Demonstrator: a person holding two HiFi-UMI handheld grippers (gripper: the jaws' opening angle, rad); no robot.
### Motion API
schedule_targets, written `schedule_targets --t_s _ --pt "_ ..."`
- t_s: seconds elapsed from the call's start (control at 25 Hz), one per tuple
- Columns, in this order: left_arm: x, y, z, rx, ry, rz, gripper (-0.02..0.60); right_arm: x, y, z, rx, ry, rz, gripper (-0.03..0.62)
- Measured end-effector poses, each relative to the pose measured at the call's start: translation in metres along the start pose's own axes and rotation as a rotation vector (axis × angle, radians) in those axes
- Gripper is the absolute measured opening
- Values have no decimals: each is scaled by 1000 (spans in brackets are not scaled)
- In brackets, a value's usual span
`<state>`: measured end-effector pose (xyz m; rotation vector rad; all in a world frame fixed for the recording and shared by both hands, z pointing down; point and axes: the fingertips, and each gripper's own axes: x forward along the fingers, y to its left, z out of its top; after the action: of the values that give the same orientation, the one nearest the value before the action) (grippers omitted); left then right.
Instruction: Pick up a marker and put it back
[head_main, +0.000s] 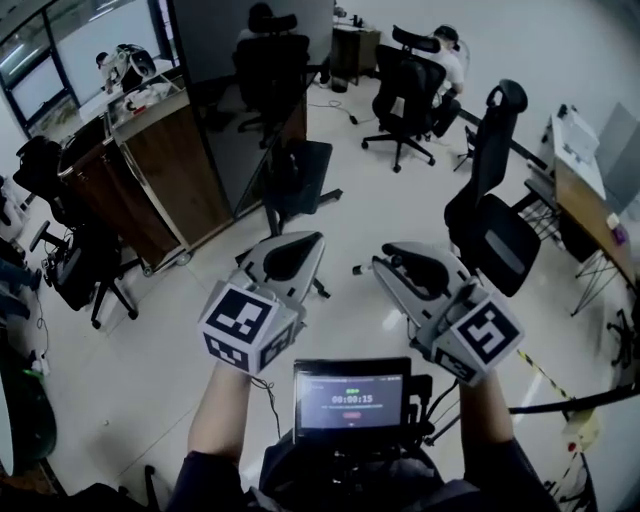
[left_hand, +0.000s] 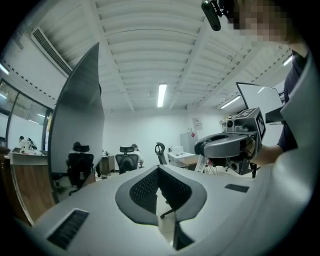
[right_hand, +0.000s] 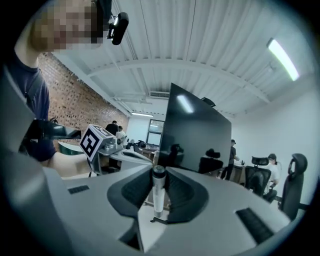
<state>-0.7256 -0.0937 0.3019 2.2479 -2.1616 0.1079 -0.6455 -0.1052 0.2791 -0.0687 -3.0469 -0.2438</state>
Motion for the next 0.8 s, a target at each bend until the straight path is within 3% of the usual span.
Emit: schedule_targets --t_s 0.4,0.8 --pt "66 -42 10 12 -15 -50 0 -50 -52 -14 12 -6 -68 92" --pt "80 -45 11 35 2 -12 0 -60 -86 -33 57 -11 -86 92"
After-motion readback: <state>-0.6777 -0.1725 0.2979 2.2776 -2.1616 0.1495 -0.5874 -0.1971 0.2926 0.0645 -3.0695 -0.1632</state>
